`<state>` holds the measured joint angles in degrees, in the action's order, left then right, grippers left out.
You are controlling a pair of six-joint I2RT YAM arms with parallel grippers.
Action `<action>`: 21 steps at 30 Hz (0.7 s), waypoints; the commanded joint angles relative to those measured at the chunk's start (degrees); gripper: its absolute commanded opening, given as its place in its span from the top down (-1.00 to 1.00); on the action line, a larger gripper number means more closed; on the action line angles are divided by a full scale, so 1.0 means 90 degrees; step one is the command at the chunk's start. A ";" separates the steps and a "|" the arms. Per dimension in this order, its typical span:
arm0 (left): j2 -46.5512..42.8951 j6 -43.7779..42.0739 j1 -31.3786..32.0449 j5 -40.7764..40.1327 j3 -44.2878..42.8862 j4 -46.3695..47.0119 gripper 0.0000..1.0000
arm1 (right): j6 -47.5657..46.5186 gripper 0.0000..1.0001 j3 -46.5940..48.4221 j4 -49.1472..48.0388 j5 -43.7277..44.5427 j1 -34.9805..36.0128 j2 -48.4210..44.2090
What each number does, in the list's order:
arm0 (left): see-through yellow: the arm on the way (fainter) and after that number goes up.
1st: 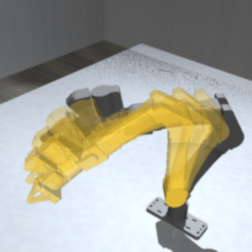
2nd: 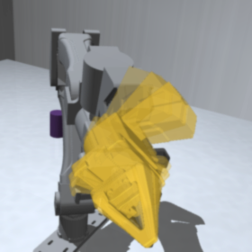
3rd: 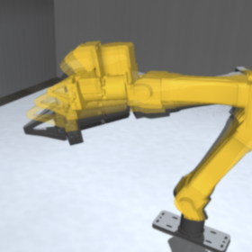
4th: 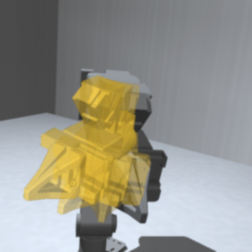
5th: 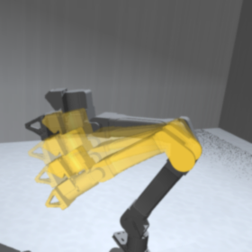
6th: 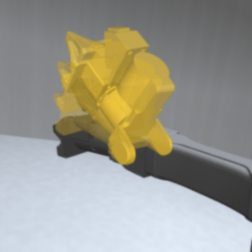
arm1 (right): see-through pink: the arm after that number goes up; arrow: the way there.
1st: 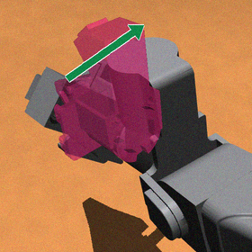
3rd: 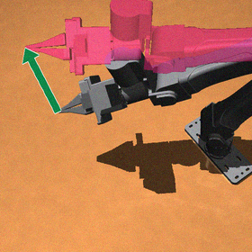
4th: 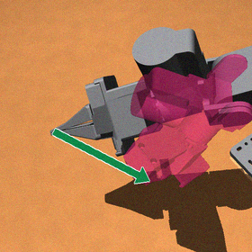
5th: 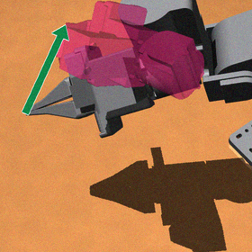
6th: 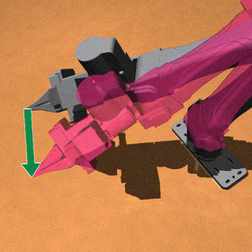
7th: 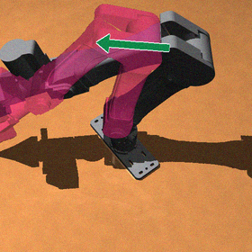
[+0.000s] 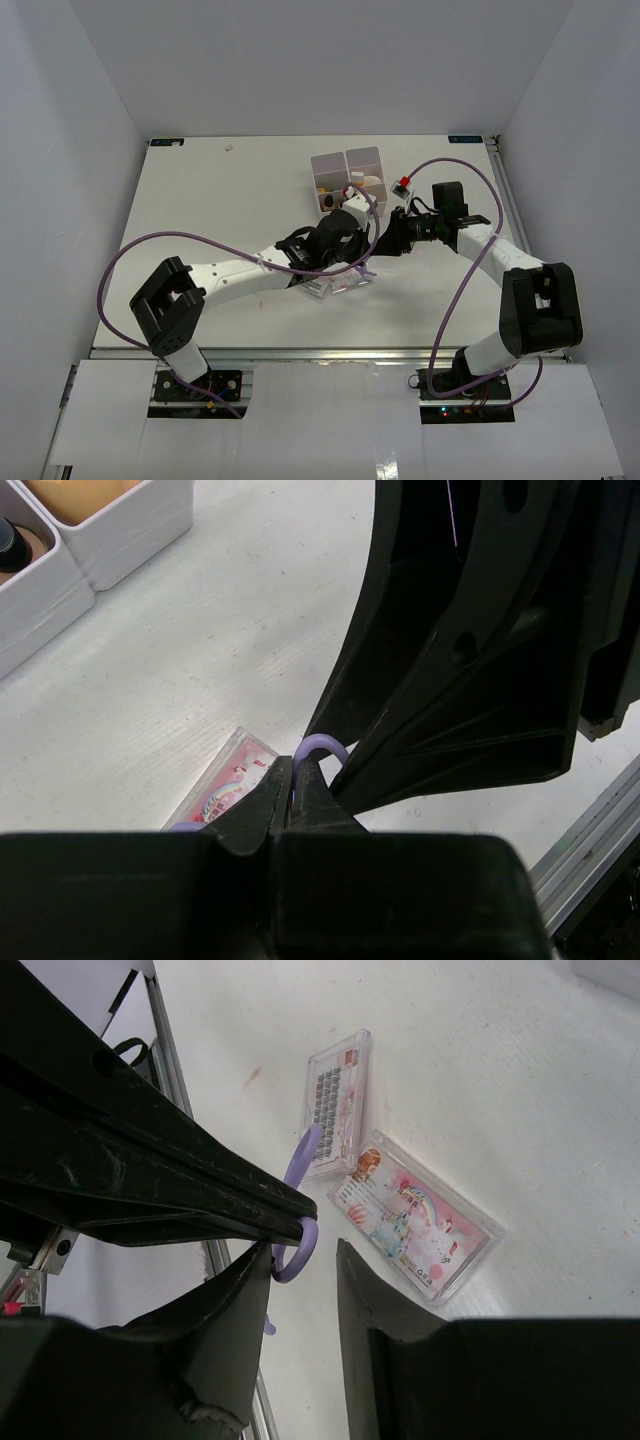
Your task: Organize the makeup
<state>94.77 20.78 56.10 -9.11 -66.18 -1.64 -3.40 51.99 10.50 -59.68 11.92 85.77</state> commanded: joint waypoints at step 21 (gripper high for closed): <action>-0.0296 -0.0012 0.0114 -0.0243 -0.0044 0.0124 0.35 | -0.0499 0.80 0.0261 0.0237 -0.0698 -0.0019 0.0165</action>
<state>95.34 20.01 56.64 -10.62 -66.44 -2.22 -5.74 51.99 10.94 -63.00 11.57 87.55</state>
